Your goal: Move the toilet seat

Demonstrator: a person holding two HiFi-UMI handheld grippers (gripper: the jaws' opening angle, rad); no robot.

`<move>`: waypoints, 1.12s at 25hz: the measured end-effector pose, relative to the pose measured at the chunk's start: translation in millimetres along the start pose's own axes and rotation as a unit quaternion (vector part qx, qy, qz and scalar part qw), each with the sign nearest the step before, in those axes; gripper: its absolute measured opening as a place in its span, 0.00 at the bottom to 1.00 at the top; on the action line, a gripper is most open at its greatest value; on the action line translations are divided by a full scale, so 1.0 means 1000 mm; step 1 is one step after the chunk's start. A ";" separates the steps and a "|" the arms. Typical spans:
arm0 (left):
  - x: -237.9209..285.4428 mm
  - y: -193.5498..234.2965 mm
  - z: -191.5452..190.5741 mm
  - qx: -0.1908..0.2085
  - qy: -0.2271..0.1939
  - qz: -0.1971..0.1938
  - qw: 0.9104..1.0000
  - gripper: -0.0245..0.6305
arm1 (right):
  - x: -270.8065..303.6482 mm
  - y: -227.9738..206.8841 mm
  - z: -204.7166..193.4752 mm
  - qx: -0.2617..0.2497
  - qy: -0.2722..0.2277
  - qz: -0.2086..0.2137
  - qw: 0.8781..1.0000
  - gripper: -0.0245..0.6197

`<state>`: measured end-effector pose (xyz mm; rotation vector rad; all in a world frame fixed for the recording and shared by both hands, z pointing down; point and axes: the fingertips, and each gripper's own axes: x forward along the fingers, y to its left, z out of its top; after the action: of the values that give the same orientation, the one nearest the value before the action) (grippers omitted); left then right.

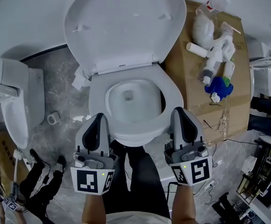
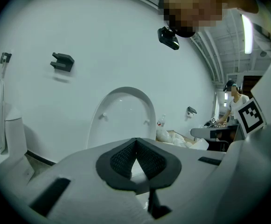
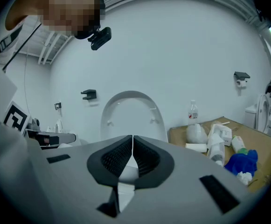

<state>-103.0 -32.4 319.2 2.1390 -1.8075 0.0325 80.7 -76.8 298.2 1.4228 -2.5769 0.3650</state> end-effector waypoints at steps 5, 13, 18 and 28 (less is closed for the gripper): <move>0.005 0.003 0.006 -0.001 -0.004 0.002 1.000 0.05 | 0.007 -0.002 0.007 -0.001 -0.004 0.001 1.000 0.07; 0.014 0.009 0.018 -0.002 -0.014 0.005 1.000 0.05 | 0.020 -0.002 0.022 -0.005 -0.018 0.006 1.000 0.07; 0.021 0.013 0.027 -0.002 -0.023 0.008 1.000 0.05 | 0.028 -0.004 0.027 -0.007 -0.018 0.008 1.000 0.07; 0.035 0.022 0.041 0.002 -0.036 0.012 0.999 0.05 | 0.047 -0.007 0.042 -0.012 -0.029 0.012 0.999 0.07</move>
<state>-125.2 -80.1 293.7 2.1475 -1.8748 -0.0367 60.7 -130.5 272.0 1.4154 -2.6381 0.3004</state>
